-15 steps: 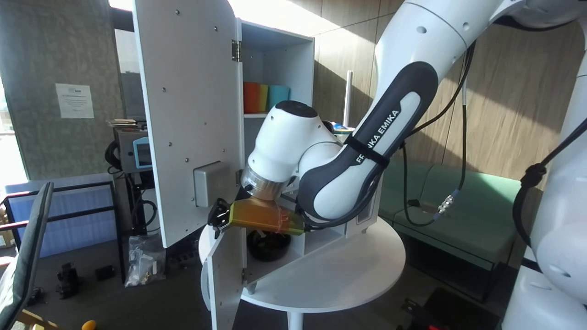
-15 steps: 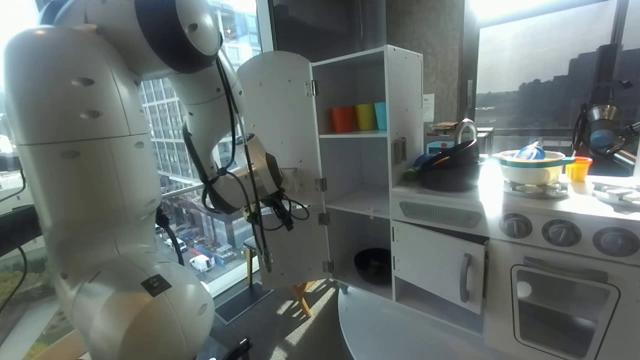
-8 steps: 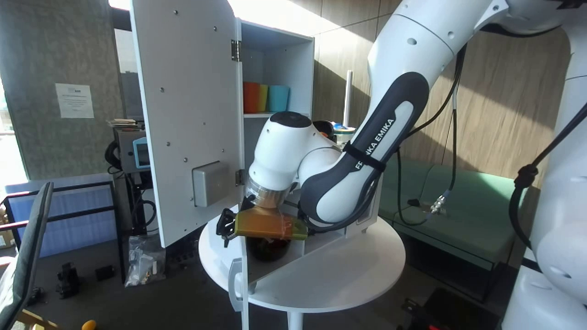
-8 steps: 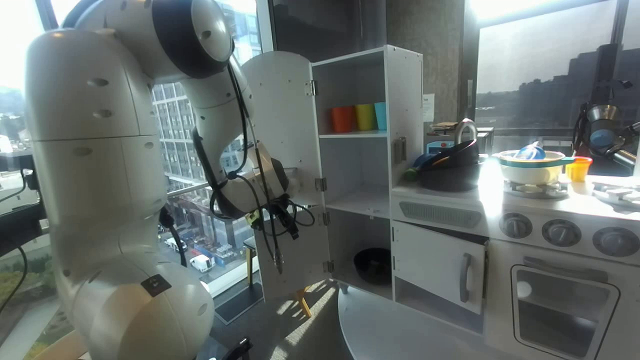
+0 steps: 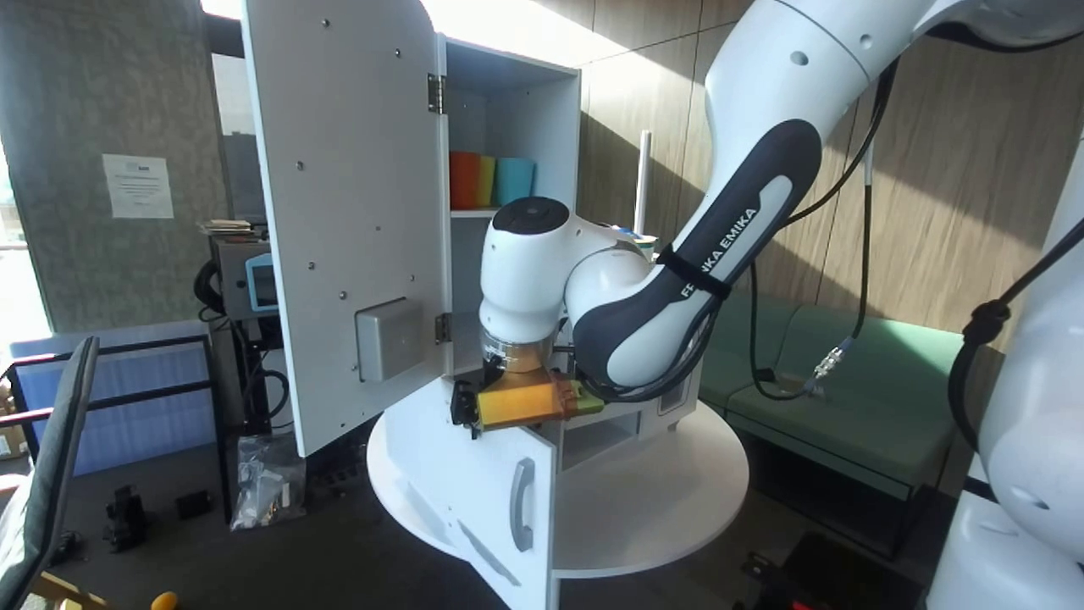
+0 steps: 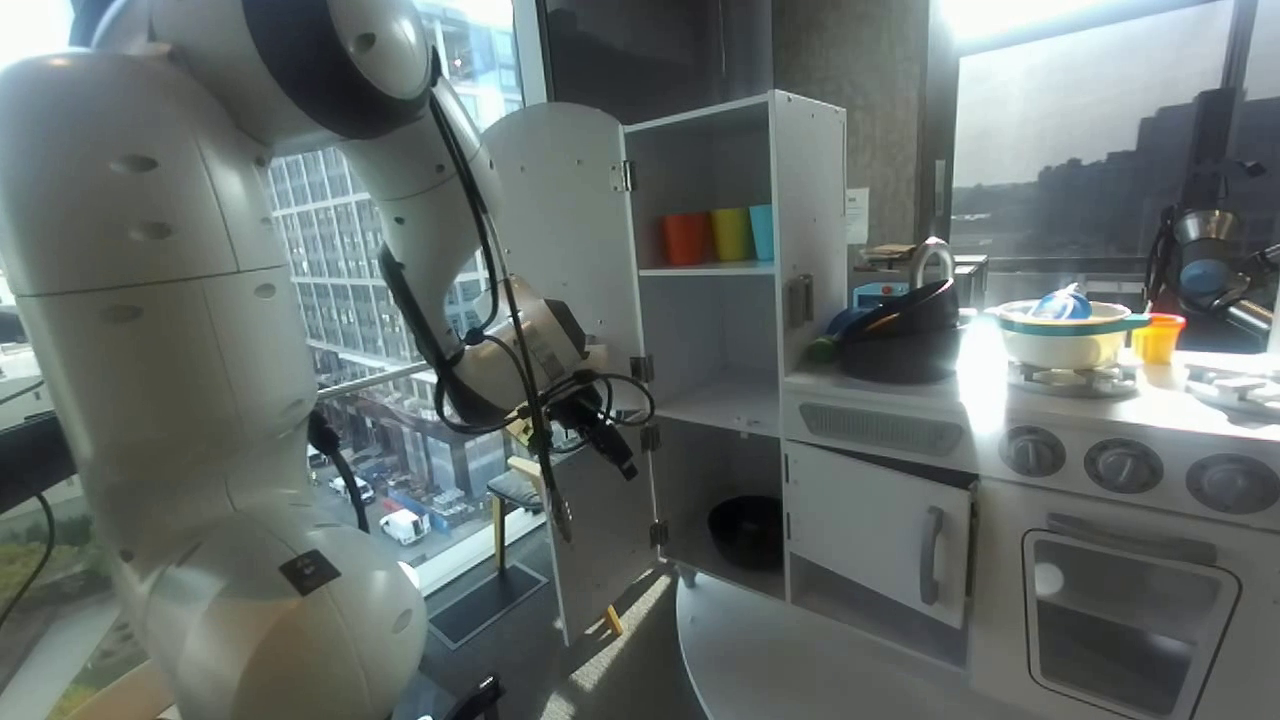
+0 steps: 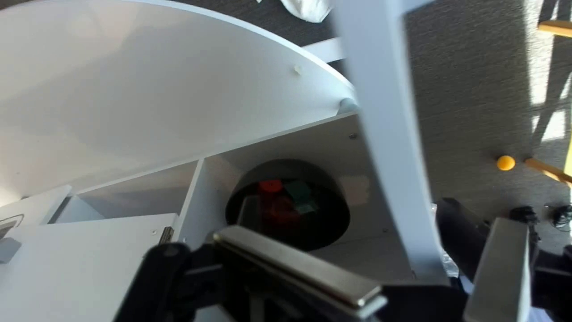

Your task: Close the open cabinet doors, starting with the right lower door and ending with the left upper door

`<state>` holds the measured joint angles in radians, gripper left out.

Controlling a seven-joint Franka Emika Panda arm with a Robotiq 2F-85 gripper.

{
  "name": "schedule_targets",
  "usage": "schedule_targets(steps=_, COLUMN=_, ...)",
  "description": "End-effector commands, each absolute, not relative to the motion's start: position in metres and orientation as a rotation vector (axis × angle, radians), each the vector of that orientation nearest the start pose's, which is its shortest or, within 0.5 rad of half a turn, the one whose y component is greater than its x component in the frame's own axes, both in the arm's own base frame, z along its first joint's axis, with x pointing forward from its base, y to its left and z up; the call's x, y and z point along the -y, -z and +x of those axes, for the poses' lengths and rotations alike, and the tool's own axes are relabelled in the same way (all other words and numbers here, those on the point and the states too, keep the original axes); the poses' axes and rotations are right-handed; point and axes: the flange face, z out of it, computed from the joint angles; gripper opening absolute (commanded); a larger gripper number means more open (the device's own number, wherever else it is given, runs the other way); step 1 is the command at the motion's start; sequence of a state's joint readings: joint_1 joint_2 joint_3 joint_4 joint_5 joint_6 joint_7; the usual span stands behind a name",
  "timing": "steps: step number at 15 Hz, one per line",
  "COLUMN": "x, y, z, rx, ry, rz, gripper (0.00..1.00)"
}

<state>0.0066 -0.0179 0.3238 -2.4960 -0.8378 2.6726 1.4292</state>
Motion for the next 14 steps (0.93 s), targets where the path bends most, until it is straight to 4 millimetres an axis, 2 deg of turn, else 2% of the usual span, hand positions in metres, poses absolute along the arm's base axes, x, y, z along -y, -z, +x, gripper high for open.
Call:
schedule_targets(steps=1, x=-0.145, y=-0.317, z=0.448, rx=-0.572, ry=0.858, rz=-3.255, gripper=1.00)
schedule_targets(steps=3, x=-0.129, y=-0.320, z=0.453, rx=-0.565, ry=0.903, rz=-3.301, gripper=1.00)
schedule_targets(steps=5, x=-0.116, y=-0.327, z=0.459, rx=-0.482, ry=0.978, rz=-3.331, gripper=1.00)
schedule_targets(steps=8, x=-0.107, y=-0.335, z=0.462, rx=-0.289, ry=1.087, rz=-3.360, gripper=1.00)
schedule_targets(steps=10, x=-0.099, y=-0.342, z=0.465, rx=-0.236, ry=1.152, rz=-3.348, gripper=1.00)
schedule_targets(steps=14, x=-0.077, y=-0.359, z=0.473, rx=-0.271, ry=1.200, rz=-3.294, gripper=1.00)
